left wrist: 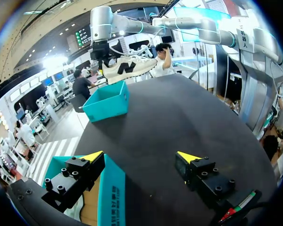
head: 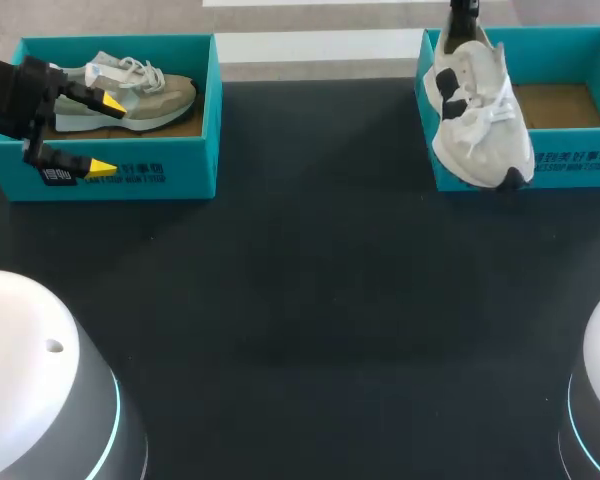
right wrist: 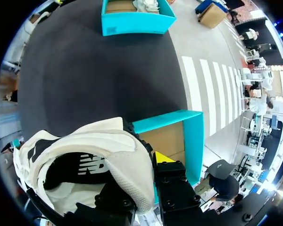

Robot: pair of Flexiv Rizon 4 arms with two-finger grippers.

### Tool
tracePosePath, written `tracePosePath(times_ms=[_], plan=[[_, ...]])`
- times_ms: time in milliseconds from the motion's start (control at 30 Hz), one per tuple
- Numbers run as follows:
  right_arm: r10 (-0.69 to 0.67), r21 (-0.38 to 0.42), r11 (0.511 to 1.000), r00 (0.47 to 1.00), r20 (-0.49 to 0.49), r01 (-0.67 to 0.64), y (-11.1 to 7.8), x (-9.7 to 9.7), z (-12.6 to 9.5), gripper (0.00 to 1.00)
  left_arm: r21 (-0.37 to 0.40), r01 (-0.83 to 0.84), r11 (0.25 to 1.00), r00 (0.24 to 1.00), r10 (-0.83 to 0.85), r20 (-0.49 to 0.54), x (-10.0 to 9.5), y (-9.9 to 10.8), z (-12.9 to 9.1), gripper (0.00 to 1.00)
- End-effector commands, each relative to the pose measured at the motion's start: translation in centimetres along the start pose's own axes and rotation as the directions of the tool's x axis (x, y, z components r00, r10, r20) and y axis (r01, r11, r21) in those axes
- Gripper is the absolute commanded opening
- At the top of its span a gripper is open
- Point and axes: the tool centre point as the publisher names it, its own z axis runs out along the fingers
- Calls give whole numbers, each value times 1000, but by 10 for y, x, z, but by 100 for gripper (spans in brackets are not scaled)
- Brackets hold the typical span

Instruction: Take the shoe out of the shoebox, open the shoe tongue, remove and reinsert the insole, then place the shoe into the shoebox

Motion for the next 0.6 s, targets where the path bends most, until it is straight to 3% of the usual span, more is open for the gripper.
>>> tracePosePath(times_ms=[33, 267, 300, 333, 600], plan=[[-1, 2, 1000, 1000, -1, 1, 0, 0, -2, 0, -4, 0, 1000, 1000, 0, -2, 0, 0, -1, 100], [-1, 2, 1000, 1000, -1, 1, 0, 0, -2, 0, -4, 0, 1000, 1000, 0, -2, 0, 0, -1, 100], [66, -86, 994, 998, -19, -67, -5, -5, 0, 0, -4, 0, 1000, 1000, 0, -2, 0, 0, -1, 100], [66, -109, 992, 997, -28, -69, -9, -8, 2, 0, -4, 0, 1000, 1000, 0, -2, 0, 0, -1, 100], [73, -50, 996, 997, 0, -73, -72, -47, 29, 0, -4, 0, 1000, 1000, 0, -2, 0, 0, -1, 100]])
